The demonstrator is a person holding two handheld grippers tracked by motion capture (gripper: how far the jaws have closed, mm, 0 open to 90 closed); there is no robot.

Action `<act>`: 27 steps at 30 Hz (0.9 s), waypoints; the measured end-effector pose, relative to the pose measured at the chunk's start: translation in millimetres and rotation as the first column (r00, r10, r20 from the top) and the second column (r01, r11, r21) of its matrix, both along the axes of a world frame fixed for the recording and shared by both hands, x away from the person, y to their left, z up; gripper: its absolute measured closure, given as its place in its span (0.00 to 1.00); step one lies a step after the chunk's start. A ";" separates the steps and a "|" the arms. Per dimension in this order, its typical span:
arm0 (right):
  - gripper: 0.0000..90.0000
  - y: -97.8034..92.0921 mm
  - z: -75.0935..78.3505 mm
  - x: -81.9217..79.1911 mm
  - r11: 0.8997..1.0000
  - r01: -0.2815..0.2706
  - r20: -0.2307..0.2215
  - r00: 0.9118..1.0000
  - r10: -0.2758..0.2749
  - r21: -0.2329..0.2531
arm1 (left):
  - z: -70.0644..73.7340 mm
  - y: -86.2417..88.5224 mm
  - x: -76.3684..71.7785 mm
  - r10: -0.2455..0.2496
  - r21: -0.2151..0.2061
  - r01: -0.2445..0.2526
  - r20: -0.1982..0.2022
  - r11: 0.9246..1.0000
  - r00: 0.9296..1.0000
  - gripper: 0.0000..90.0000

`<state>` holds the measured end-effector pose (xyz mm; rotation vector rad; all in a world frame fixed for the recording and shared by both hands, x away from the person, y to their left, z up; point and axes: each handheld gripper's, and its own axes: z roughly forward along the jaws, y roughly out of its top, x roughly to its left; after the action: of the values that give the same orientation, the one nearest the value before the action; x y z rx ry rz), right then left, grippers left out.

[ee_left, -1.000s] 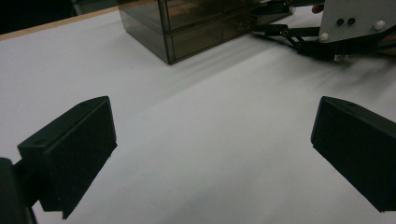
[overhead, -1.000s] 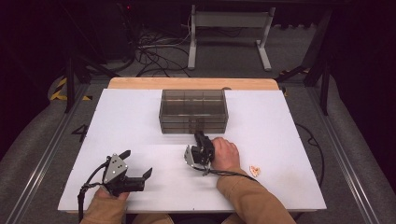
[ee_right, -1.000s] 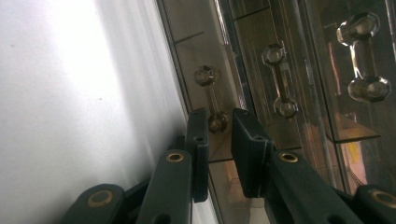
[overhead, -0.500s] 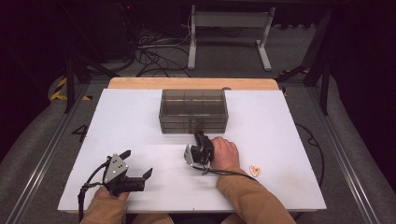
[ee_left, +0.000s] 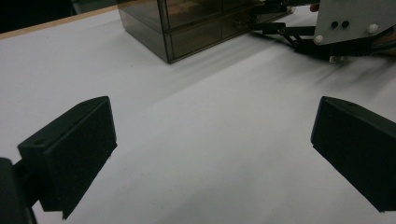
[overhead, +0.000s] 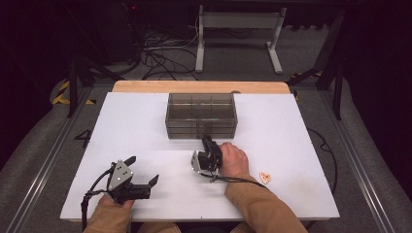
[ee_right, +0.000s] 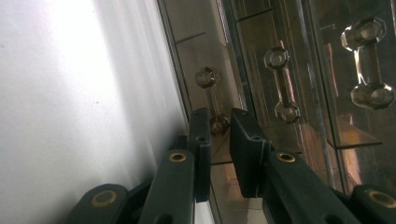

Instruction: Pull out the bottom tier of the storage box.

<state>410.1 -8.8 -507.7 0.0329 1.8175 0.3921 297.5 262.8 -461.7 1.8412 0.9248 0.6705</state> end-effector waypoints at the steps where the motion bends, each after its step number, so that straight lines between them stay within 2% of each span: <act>1: 0.88 0.1 0.1 0.0 1.000 -0.002 0.004 1.000 0.002 -0.008 | 0.0 0.0 0.0 0.000 0.000 0.000 0.000 1.000 1.000 0.01; 5: 0.88 0.6 0.5 -0.2 1.000 -0.002 0.017 1.000 0.002 -0.019 | 0.1 0.2 -0.1 -0.001 0.000 0.001 0.001 1.000 1.000 0.01; 9: 0.89 0.6 1.2 -0.6 1.000 0.006 0.009 1.000 -0.006 -0.003 | 0.1 0.2 -0.1 -0.001 0.001 0.001 0.001 1.000 1.000 0.01; 13: 0.89 1.5 1.5 -0.5 1.000 0.009 -0.004 1.000 -0.009 -0.014 | 0.1 0.2 -0.2 -0.001 0.001 0.001 0.001 1.000 1.000 0.01; 27: 0.88 1.4 3.7 -8.4 0.999 0.033 -0.023 0.999 -0.032 0.014 | 0.0 0.2 -0.2 0.000 0.003 0.000 0.004 1.000 1.000 0.01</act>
<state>401.8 -7.4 -504.1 0.0774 1.8340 0.3835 297.3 263.0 -461.7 1.8422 0.9212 0.6760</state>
